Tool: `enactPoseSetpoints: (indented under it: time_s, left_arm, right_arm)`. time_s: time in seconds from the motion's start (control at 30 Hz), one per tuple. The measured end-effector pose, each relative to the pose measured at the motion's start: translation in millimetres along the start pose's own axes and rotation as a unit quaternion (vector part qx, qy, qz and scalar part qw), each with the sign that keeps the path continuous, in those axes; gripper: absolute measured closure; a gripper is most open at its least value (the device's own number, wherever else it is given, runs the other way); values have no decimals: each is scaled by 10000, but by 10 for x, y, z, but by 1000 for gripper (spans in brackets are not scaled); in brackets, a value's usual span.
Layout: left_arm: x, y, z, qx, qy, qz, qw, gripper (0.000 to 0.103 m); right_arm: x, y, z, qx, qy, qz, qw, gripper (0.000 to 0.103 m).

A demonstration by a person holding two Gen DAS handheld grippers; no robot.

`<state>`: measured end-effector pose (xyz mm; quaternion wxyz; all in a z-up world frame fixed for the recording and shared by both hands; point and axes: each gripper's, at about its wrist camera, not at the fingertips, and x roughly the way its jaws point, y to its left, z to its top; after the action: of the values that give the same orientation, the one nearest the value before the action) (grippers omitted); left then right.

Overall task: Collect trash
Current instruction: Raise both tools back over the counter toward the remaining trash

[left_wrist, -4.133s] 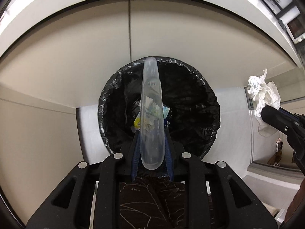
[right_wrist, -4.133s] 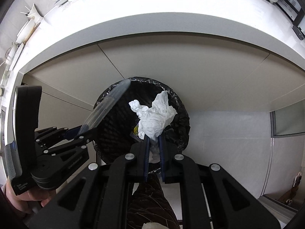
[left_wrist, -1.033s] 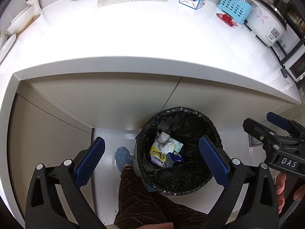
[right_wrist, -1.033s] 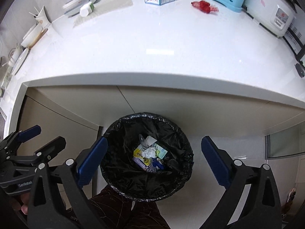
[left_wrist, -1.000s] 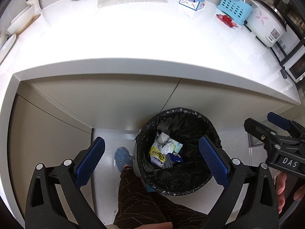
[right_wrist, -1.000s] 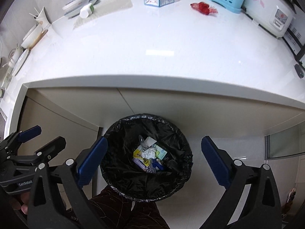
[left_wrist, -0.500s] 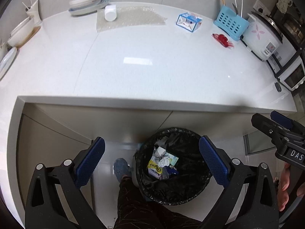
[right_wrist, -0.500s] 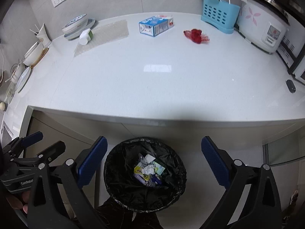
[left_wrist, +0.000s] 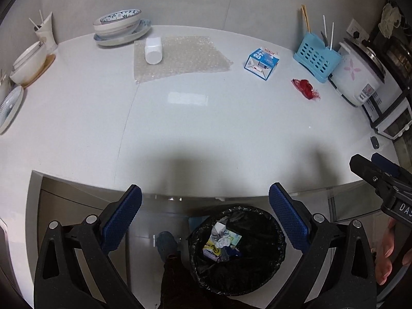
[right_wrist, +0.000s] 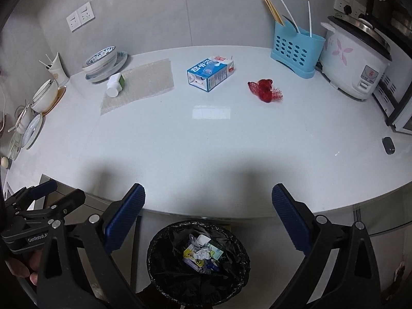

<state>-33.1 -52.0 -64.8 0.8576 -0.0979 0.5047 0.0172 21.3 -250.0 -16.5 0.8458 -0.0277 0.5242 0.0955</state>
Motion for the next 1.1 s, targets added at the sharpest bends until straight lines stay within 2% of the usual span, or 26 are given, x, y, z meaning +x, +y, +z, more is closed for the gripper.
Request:
enactPoseSetpoints:
  time_s: [0.63,1.1]
  left_arm:
    - [192,252,818,-57,-114,29,9999,6]
    - [623,756,1621,-370,-11,196,9991,6]
  right_arm:
    - [301,162,728,39,-69,-85,9999,8]
    - [926,181,1337,296,221,-285,9989,8]
